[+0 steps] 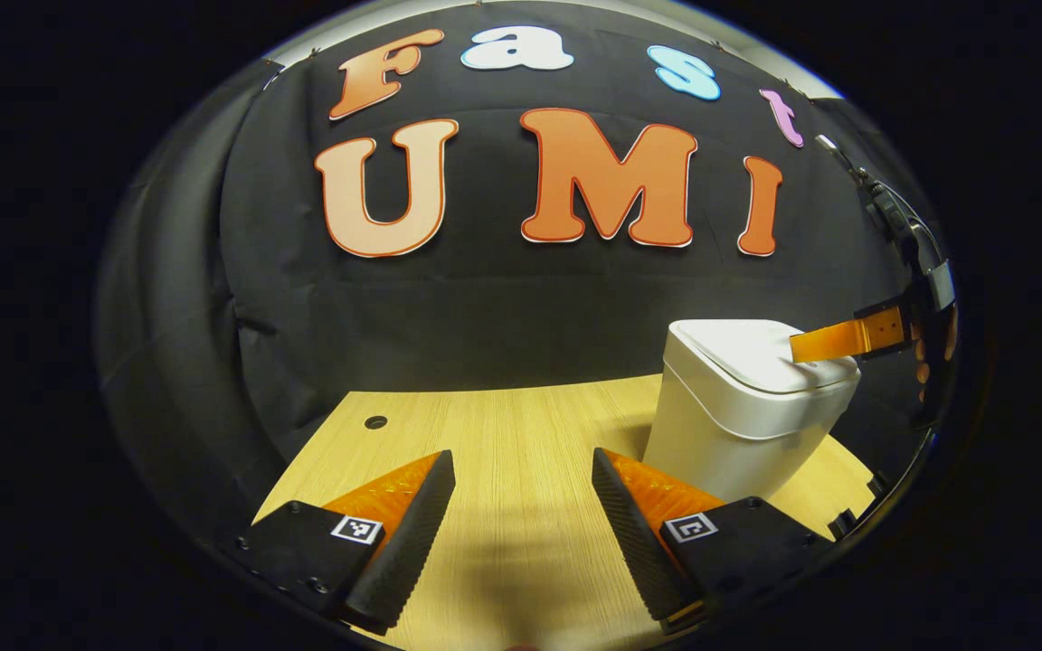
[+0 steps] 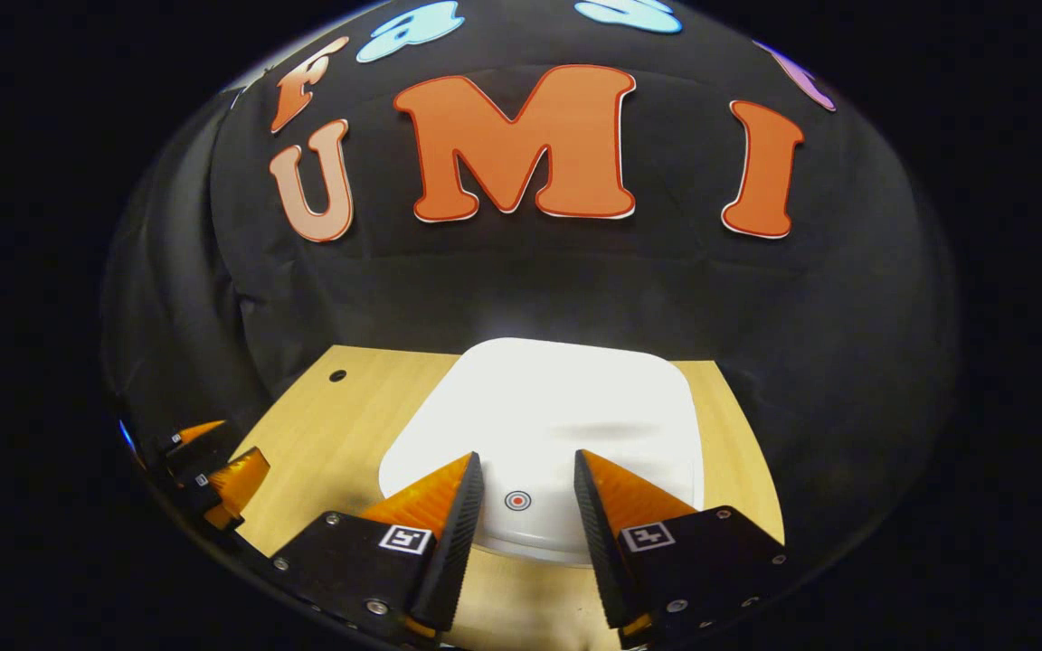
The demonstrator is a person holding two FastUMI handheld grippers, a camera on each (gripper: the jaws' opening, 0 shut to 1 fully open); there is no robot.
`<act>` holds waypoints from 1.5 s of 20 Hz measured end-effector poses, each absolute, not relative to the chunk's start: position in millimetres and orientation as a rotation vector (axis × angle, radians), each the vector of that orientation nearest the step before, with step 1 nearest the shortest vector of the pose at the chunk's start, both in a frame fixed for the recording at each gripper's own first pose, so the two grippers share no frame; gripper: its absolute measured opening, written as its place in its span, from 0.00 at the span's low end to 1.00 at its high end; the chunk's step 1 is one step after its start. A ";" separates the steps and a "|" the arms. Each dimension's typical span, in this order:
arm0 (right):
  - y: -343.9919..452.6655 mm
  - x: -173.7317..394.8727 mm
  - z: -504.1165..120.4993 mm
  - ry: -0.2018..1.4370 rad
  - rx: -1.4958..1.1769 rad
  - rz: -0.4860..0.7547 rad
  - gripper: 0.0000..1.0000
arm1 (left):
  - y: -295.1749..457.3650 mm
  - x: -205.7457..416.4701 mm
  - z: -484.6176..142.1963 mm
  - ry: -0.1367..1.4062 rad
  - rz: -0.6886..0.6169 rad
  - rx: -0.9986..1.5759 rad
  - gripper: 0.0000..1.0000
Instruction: Press the lid of the desktop garbage bin to open it, pick up the crumpled paper on the desktop and throw it into the bin, then pick up the pop can on the desktop and drop it into the bin, and finally close the garbage bin lid.
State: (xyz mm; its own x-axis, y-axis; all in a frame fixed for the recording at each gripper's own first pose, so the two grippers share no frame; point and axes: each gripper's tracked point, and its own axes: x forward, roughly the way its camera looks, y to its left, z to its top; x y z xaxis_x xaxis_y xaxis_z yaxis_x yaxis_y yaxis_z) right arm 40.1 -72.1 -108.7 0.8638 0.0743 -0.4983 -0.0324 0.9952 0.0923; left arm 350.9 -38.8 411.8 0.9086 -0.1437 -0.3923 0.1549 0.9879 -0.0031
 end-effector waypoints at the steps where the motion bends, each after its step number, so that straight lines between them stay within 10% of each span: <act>1: -70.7 39.8 -108.1 0.525 0.077 0.053 0.58 | -39.2 352.8 411.3 0.403 -0.159 0.030 0.98; 14: -61.7 25.7 -110.9 0.496 0.065 0.011 0.40 | -26.0 359.7 421.5 0.378 -0.196 0.040 0.98; 16: -59.8 24.9 -111.0 0.479 0.072 -0.002 0.49 | -17.8 362.9 429.3 0.358 -0.188 0.034 0.96; 18: -54.7 25.8 -109.1 0.454 0.074 -0.009 0.80 | -8.5 365.4 438.2 0.342 -0.177 0.024 0.98; 30: 9.2 38.3 -53.8 0.186 0.074 0.055 0.97 | 33.2 387.3 525.7 0.100 -0.095 -0.012 0.97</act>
State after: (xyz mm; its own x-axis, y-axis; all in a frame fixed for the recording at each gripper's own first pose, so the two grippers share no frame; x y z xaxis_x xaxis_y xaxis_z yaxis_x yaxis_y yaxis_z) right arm 38.3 9.2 -53.8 0.9812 0.0618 -0.1829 -0.0481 0.9957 0.0786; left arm 387.3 33.2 525.7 0.9906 -0.0951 -0.0988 0.0939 0.9954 -0.0168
